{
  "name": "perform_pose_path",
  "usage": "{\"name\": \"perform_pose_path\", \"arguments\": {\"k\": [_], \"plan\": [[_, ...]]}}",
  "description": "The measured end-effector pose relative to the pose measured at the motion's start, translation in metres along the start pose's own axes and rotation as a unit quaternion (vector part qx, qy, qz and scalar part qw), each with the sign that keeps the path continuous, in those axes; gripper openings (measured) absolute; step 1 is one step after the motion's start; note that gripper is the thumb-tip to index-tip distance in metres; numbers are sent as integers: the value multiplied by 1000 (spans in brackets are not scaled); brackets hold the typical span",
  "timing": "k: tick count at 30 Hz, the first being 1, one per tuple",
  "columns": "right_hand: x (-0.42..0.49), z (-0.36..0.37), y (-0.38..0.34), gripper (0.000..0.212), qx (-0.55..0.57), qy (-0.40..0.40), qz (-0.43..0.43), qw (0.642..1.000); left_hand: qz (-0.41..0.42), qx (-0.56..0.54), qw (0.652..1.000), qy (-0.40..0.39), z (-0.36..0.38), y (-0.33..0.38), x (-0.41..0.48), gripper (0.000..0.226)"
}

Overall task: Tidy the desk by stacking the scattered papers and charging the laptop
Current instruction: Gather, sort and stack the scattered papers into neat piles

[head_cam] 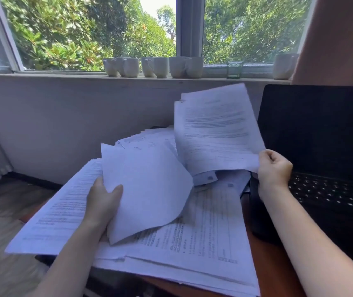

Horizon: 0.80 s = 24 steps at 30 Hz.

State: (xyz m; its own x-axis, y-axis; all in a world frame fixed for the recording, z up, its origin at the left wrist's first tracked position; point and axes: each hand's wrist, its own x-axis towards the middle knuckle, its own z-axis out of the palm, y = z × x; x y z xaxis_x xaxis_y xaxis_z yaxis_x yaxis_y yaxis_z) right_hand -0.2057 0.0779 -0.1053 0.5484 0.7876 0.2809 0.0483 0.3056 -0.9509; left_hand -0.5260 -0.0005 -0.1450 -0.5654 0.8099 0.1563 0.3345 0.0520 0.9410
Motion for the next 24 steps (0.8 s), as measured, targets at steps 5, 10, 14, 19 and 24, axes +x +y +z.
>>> {"name": "perform_pose_path", "arguments": {"k": [5, 10, 14, 19, 24], "plan": [[-7, 6, -7, 20, 52, -106, 161, 980, -24, 43, 999, -17, -1, 6, 2, 31], [-17, 11, -9, 18, 19, -197, 193, 961, -32, 68, 997, -4, 0, 3, 7, 21], [-23, 13, -25, 23, 78, -230, 183, 953, -48, 70, 996, -10, 0, 2, 8, 25], [-22, 11, -13, 23, -61, -261, 160, 950, -61, 68, 996, -18, -2, 7, 6, 23], [-26, 11, -6, 24, -311, -371, 67, 873, -71, 54, 996, -33, -3, 16, 3, 66]]}}
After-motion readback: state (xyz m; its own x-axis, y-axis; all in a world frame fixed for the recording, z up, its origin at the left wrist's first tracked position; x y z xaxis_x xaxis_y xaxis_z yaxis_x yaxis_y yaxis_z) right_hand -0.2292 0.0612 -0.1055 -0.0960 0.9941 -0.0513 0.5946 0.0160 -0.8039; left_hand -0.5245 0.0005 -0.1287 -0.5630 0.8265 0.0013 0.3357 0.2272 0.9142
